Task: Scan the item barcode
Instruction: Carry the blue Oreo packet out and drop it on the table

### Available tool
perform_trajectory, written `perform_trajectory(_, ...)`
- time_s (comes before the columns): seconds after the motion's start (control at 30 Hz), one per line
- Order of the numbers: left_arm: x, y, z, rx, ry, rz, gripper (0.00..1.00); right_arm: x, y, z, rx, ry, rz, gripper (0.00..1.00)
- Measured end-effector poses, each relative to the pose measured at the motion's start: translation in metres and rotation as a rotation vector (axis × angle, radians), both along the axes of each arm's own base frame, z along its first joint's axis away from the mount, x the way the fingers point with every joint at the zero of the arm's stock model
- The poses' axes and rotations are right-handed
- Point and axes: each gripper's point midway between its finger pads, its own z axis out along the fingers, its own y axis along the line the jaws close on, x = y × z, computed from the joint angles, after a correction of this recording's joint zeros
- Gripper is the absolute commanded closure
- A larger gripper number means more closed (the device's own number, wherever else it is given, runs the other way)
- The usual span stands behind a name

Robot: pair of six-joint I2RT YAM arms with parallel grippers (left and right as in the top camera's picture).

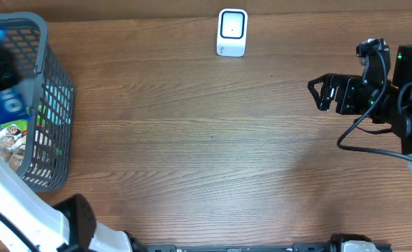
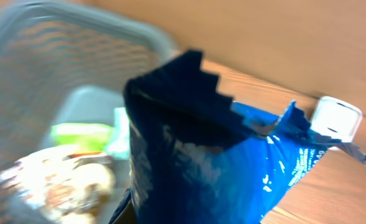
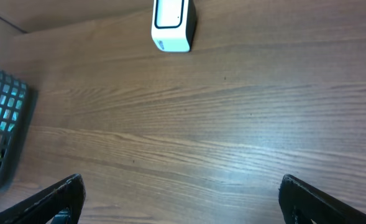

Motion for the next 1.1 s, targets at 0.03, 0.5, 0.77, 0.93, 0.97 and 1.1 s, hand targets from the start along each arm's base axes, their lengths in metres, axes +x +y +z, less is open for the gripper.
perform_trajectory(0.03, 0.004, -0.017, 0.002, -0.015, -0.009, -0.046, 0.96, 0.001, 0.0, 0.0, 0.0, -0.003, 0.0, 0.0)
perform_trajectory(0.5, 0.064, -0.191, -0.166, -0.075, 0.481, -0.267, 0.96, 0.0, 0.0, 0.0, 0.0, -0.003, 0.0, 0.0)
perform_trajectory(0.77, 0.067, -0.238, -0.299, -0.07, 0.646, -0.25, 0.95, 0.004, 0.0, -0.009, 0.001, 0.035, 0.0, 0.0)
perform_trajectory(0.93, 0.052, -0.236, -0.36, -0.091, 0.732, -0.219, 0.51, 0.008, 0.0, -0.02, 0.003, 0.069, 0.0, 0.0)
perform_trajectory(0.97, 0.048, -0.236, -0.365, -0.093, 0.744, -0.217, 0.34, 0.009, 0.0, -0.022, 0.003, 0.077, 0.001, 0.0)
perform_trajectory(1.1, 0.053, -0.239, -0.363, -0.096, 0.727, -0.248, 0.07, 0.012, 0.0, -0.027, 0.006, 0.093, 0.003, 0.0)
